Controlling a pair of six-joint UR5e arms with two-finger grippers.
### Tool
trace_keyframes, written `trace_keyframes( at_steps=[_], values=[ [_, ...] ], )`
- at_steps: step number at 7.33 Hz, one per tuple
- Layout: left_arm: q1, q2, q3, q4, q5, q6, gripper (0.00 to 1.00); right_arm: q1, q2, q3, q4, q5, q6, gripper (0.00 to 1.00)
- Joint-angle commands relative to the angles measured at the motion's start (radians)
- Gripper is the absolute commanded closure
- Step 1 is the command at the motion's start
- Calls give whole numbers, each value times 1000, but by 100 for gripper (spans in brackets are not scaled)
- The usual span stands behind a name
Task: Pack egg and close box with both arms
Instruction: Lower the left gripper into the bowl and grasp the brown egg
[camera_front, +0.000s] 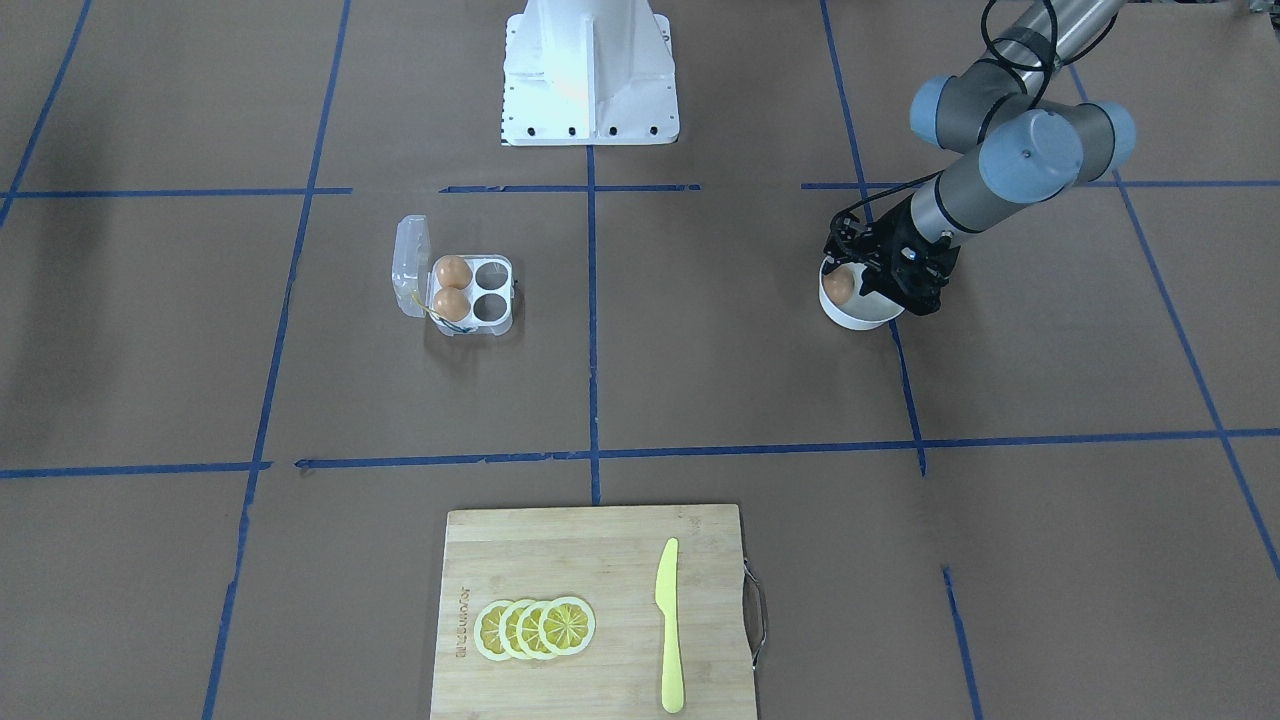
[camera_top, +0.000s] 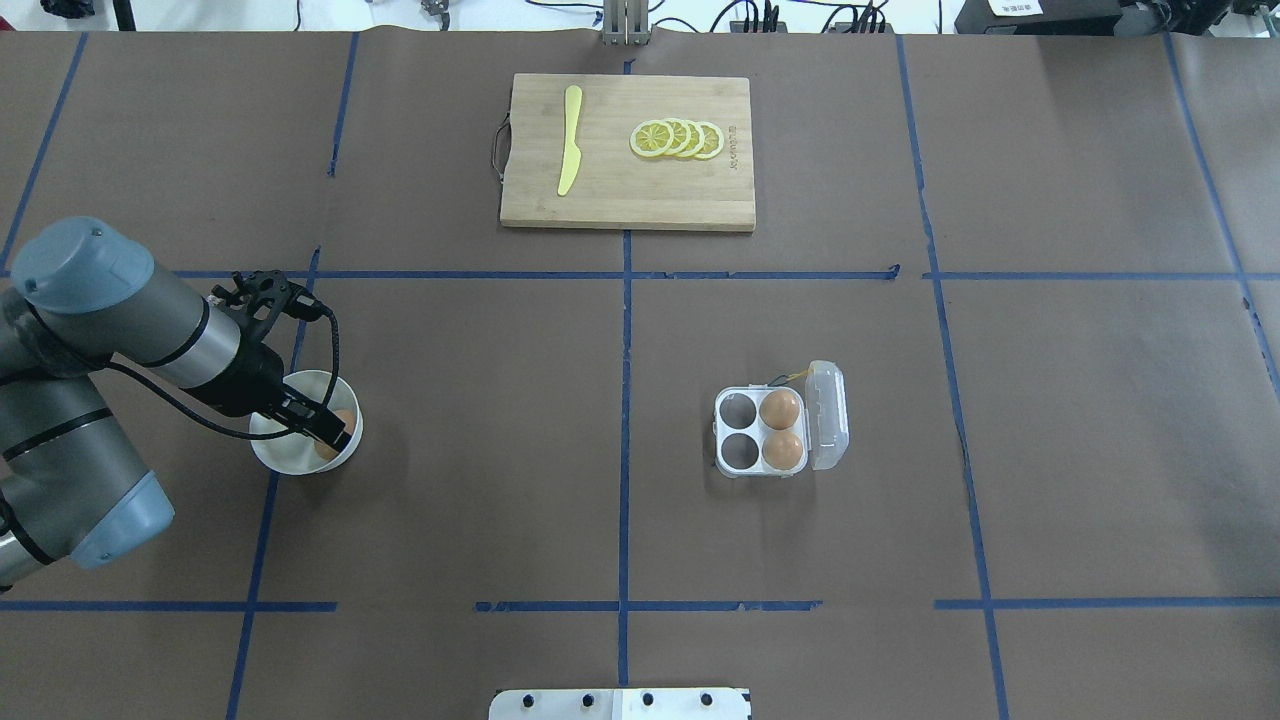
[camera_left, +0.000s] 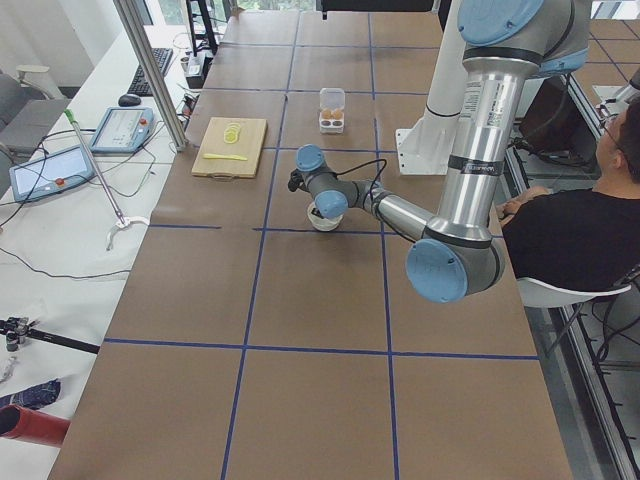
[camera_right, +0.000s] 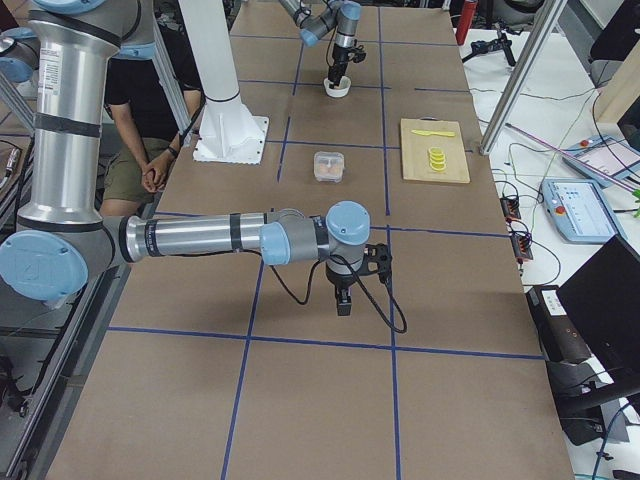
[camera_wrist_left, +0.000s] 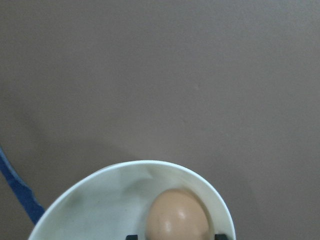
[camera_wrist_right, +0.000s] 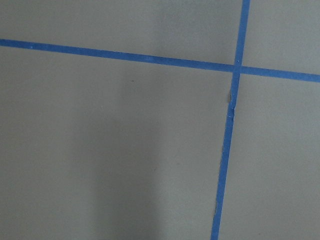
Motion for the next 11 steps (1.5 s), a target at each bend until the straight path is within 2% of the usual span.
trace_keyframes(
  at_steps=[1,4,6,8,11],
  values=[
    [1,-5,4,2,4,2,40,0,0,-3,0,0,4,0],
    [1,-16,15,3,7,3,40,0,1,-12,0,-2,0,0],
    [1,-14,14,5,56,3,40,0,2,-13,0,-2,0,0],
    [1,-8,13,5,59,3,41,0,2,-13,0,-2,1,0],
    [4,-4,12,8,59,5,59,0,3,-13,0,0,4,0]
  ],
)
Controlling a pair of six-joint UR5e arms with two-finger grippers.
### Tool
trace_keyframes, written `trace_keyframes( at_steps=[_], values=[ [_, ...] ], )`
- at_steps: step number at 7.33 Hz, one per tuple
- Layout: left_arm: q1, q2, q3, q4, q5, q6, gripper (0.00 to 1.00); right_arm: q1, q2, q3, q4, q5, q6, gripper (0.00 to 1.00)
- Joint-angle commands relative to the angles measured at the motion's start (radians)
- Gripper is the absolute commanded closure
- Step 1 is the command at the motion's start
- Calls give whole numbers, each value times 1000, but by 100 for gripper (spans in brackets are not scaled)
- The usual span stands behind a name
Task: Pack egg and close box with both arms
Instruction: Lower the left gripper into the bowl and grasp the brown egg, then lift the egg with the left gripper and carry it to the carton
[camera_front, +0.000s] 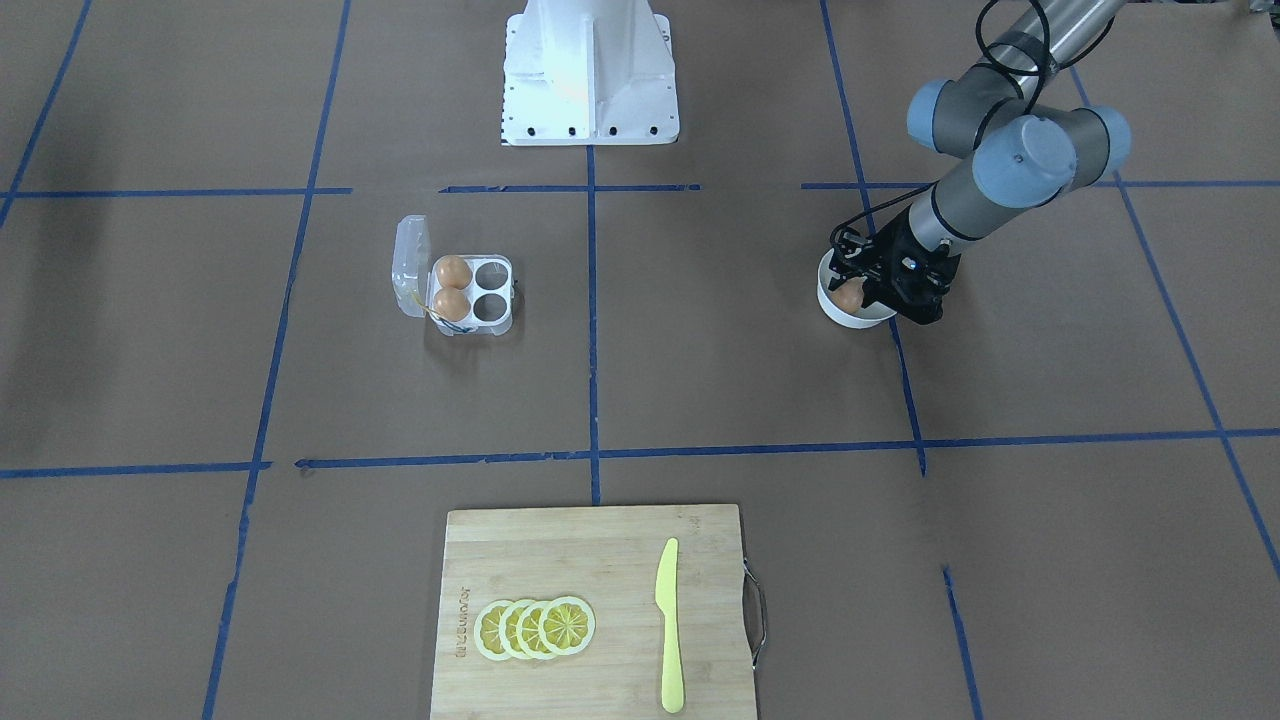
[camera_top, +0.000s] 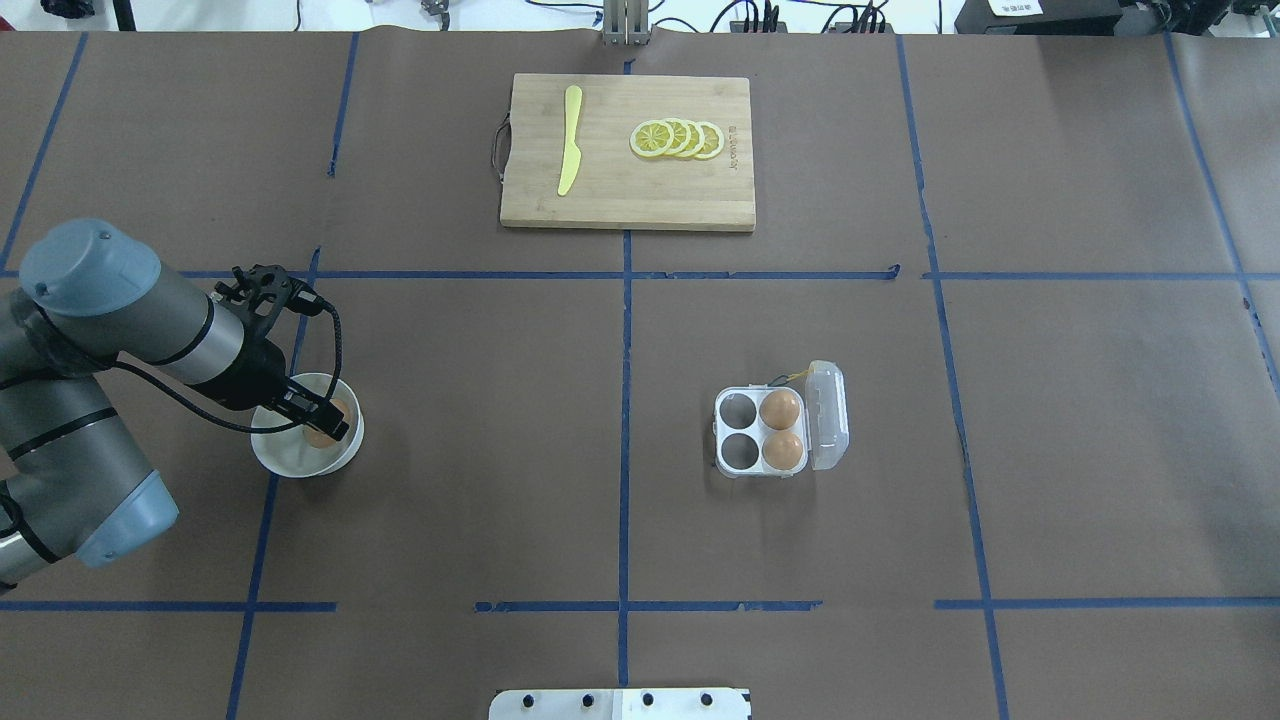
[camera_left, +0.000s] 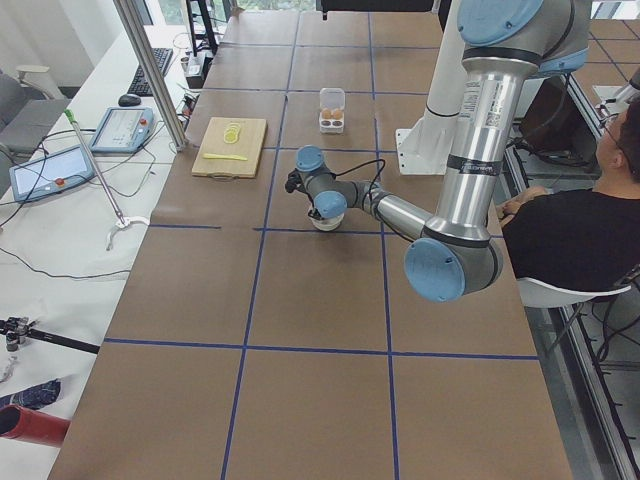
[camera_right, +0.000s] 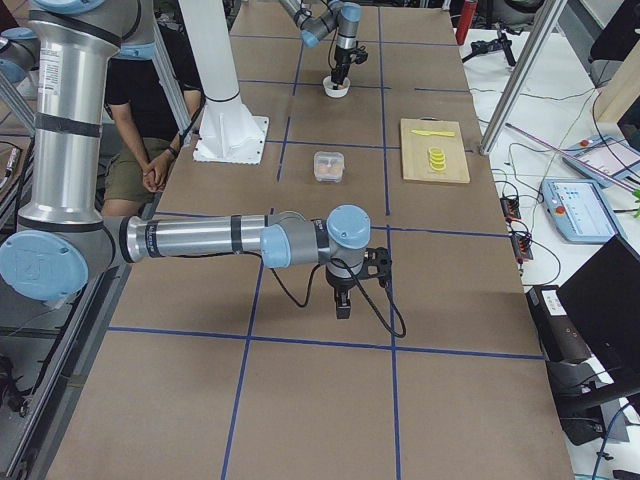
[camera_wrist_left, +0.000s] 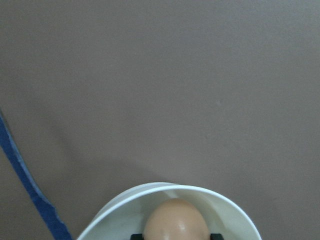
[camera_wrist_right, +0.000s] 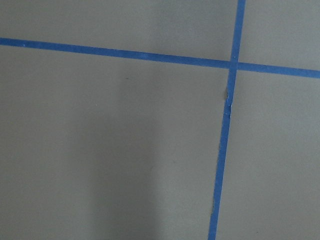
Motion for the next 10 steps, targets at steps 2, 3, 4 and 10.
trace_keyframes(
  at_steps=[2,3,4,10],
  values=[
    [-2,4,-15,2,6,1,100,0,3,-3,0,1,2,0],
    [-8,7,-25,2,6,1,100,0,3,-3,0,2,4,0],
    [-12,27,-50,4,5,1,100,0,3,-2,0,2,4,0],
    [-29,-46,-143,79,2,-38,100,0,3,0,0,4,4,0]
  ],
)
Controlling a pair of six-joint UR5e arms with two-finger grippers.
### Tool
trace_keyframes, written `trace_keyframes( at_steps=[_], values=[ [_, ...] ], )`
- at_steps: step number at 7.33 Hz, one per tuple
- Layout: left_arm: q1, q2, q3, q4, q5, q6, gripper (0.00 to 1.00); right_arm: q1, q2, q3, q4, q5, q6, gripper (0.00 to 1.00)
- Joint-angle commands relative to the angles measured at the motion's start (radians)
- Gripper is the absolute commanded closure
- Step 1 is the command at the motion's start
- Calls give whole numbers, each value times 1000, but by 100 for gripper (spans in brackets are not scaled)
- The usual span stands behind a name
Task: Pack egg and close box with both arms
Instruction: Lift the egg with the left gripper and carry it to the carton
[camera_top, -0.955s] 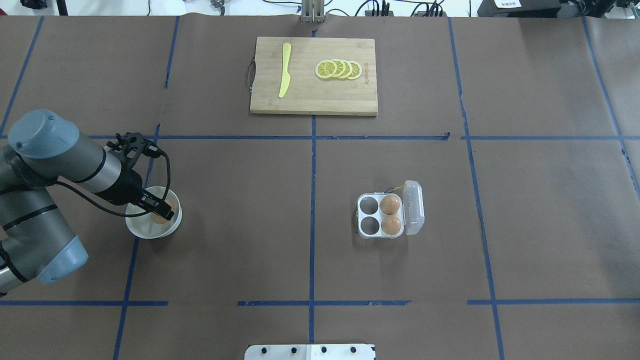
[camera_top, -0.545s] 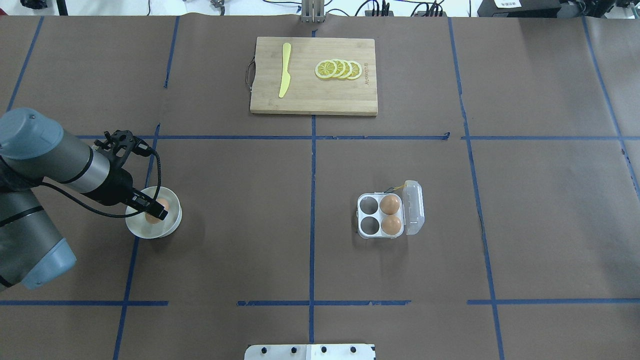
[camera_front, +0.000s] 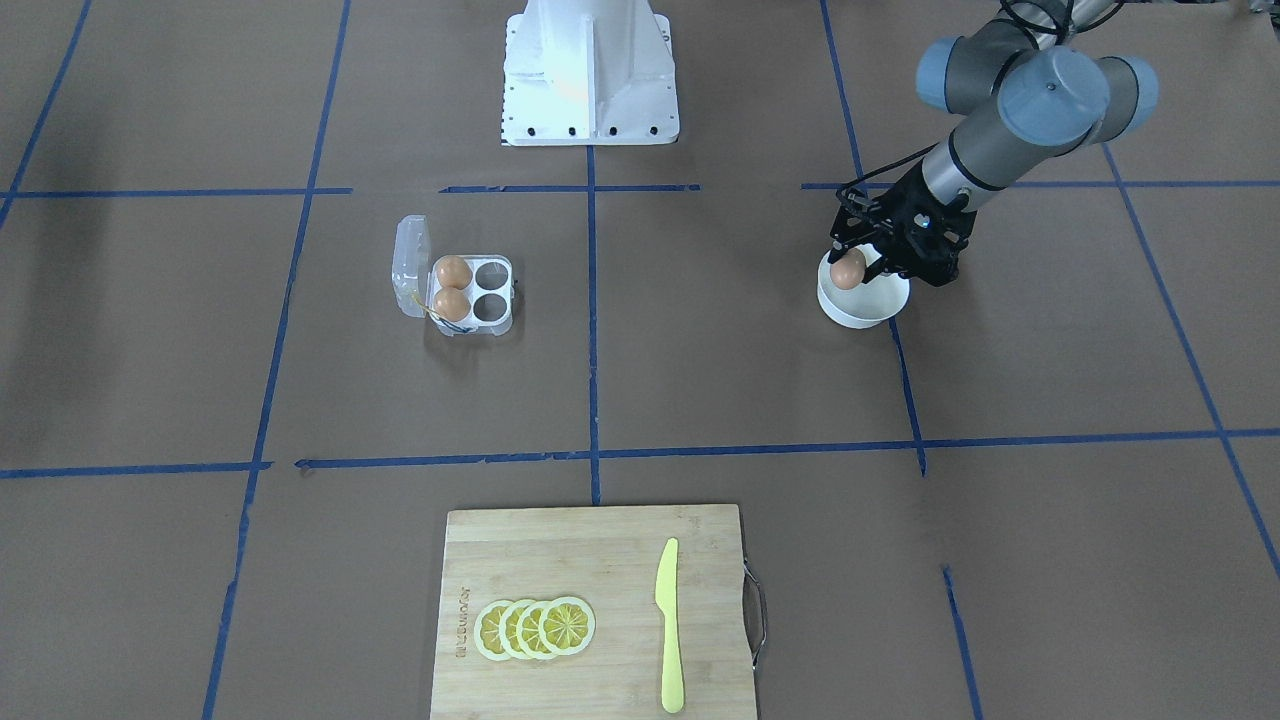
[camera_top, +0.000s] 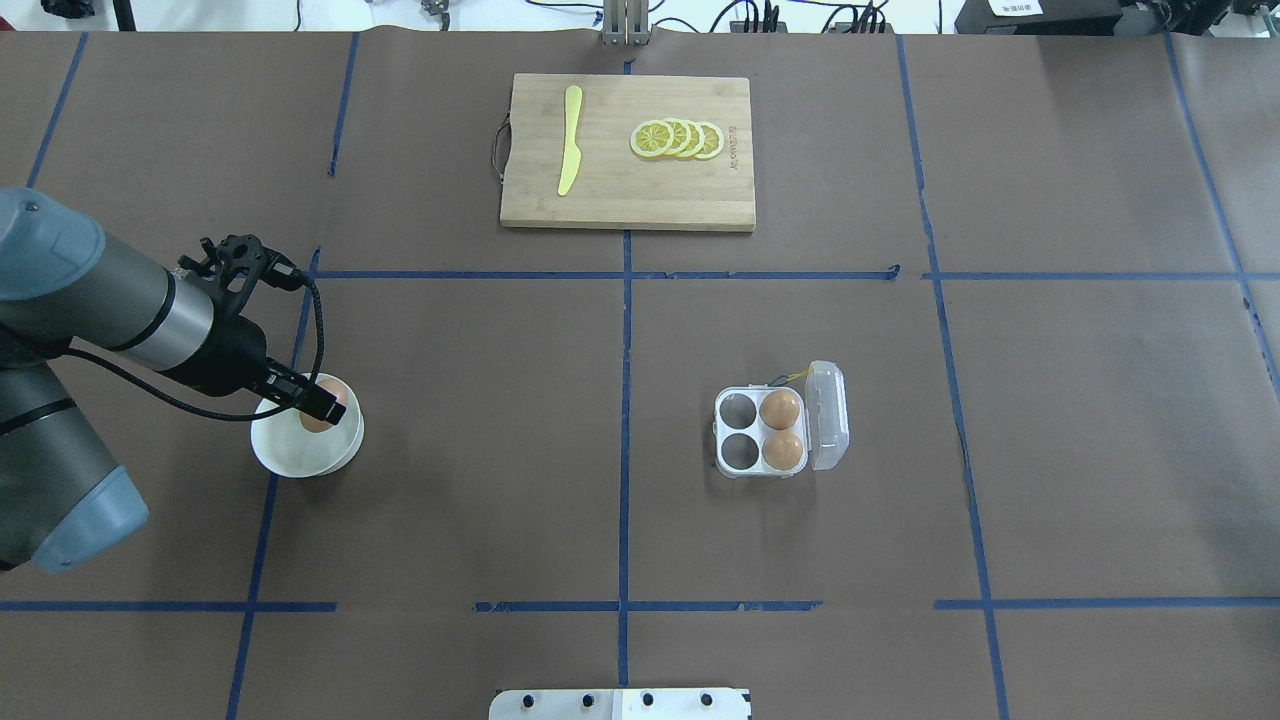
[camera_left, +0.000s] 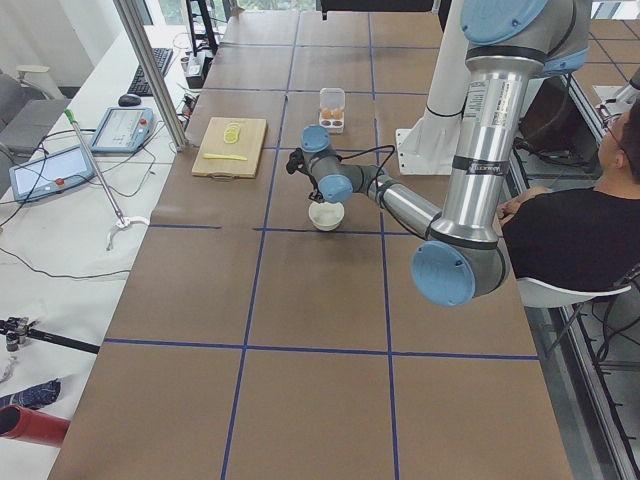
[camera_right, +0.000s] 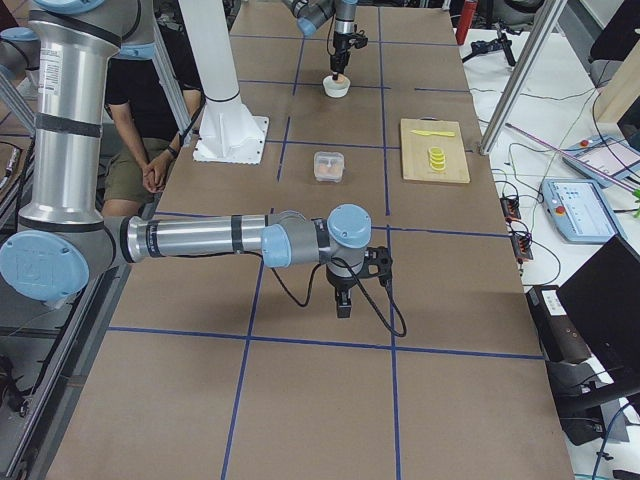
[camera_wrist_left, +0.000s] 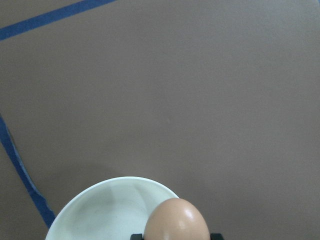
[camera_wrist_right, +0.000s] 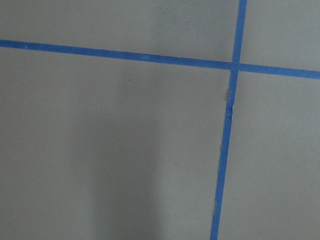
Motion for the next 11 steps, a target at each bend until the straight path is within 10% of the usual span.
trace_keyframes(
  at_steps=[1,5,11],
  values=[
    [89,-319,119,46,2,-239,100,0,0,-3,0,0,2,0],
    [103,-344,137,45,0,-242,100,0,0,-3,2,0,3,0],
    [241,-678,435,-39,141,-440,100,0,-2,2,2,28,5,0]
  ],
)
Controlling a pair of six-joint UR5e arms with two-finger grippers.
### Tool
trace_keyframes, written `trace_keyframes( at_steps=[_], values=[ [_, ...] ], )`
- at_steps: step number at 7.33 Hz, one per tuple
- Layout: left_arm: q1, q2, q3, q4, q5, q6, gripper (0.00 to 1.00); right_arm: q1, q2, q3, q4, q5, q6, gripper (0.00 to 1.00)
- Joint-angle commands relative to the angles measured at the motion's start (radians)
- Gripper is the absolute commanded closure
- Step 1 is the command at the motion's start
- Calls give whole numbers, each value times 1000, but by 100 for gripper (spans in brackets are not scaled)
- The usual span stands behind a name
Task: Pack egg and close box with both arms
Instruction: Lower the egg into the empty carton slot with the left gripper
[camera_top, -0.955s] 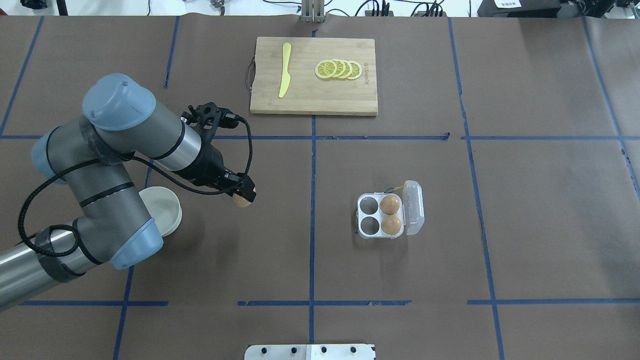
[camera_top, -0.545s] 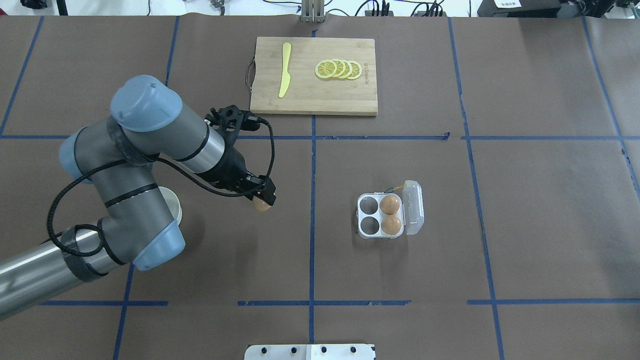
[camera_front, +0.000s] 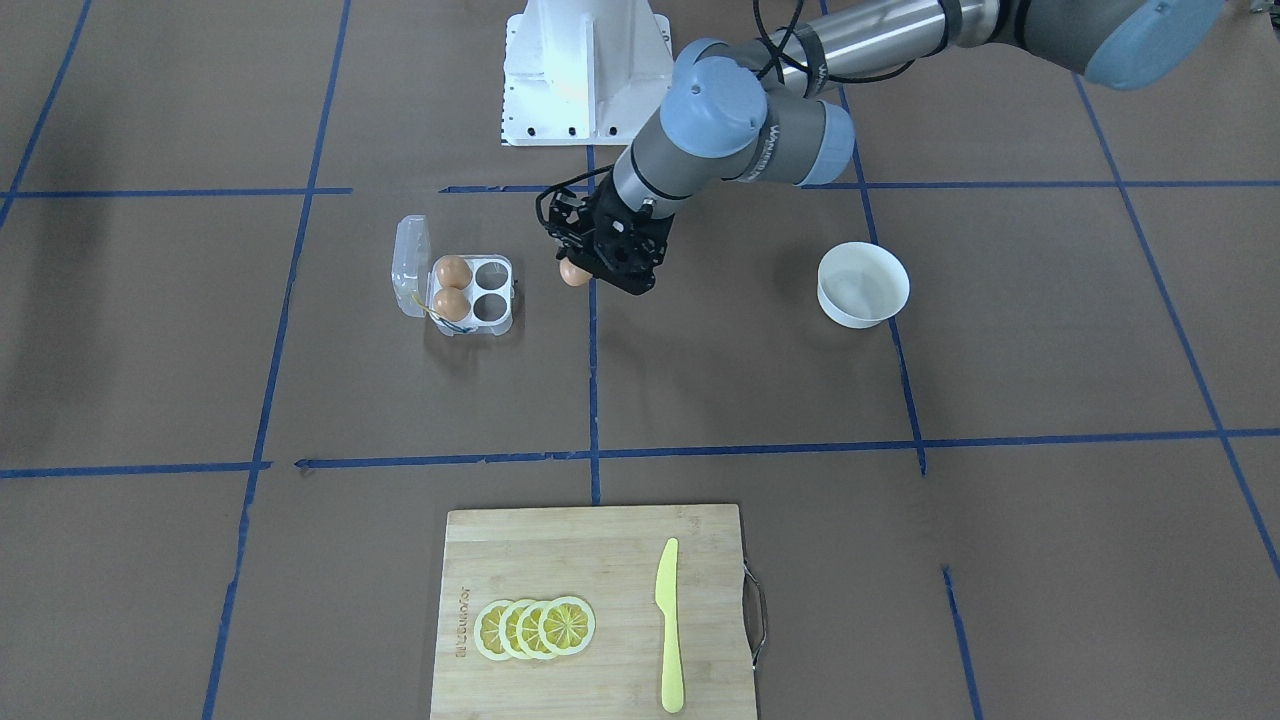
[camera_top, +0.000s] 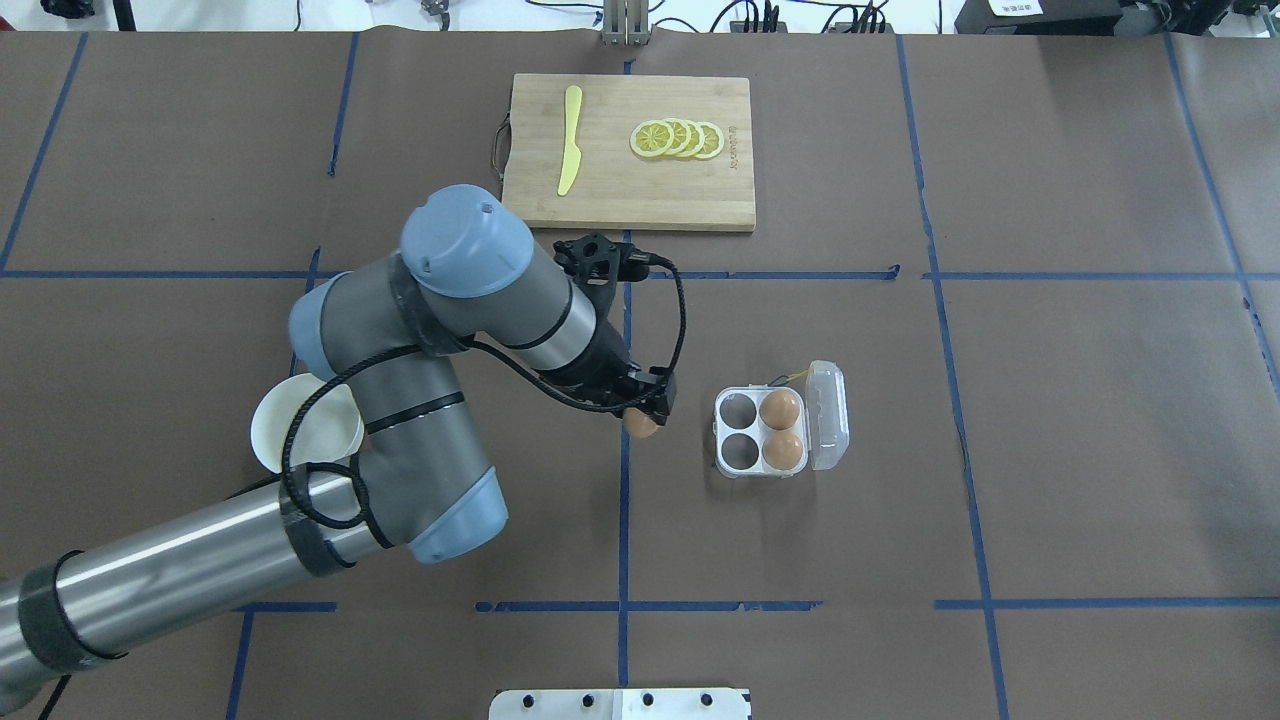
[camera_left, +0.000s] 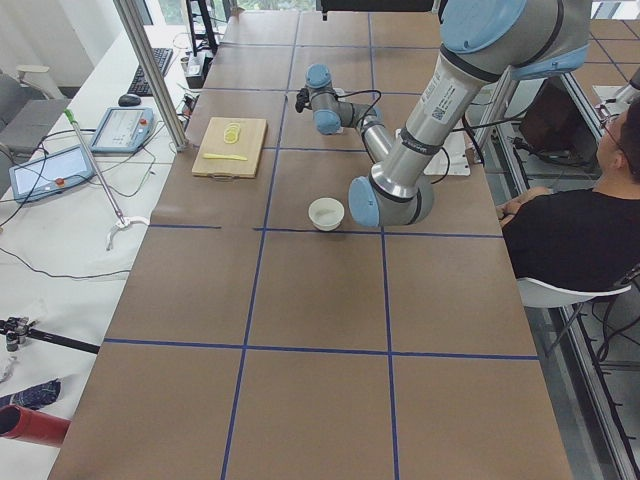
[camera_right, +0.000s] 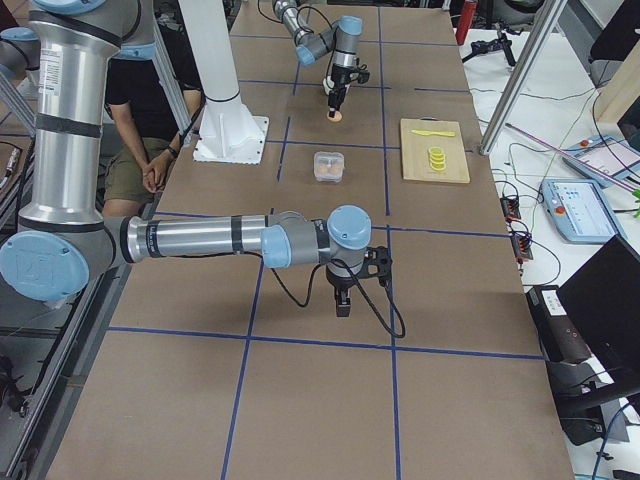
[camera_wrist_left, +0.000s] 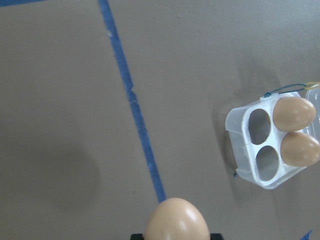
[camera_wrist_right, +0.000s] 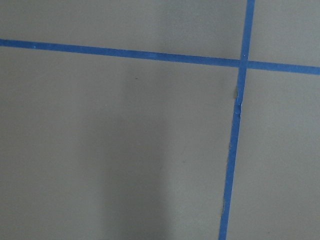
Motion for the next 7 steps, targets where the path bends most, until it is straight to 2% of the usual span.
trace_keyframes(
  at_steps=[1,3,6,7],
  values=[
    [36,-104,115,-61,62,-62,100,0,0,3,0,16,0,0],
    [65,-144,149,-66,106,-73,100,-2,0,2,2,41,2,0],
    [79,-155,149,-66,108,-102,100,-2,0,0,2,42,2,0],
    [80,-153,150,-64,108,-102,76,-2,0,0,3,42,0,0]
  ],
)
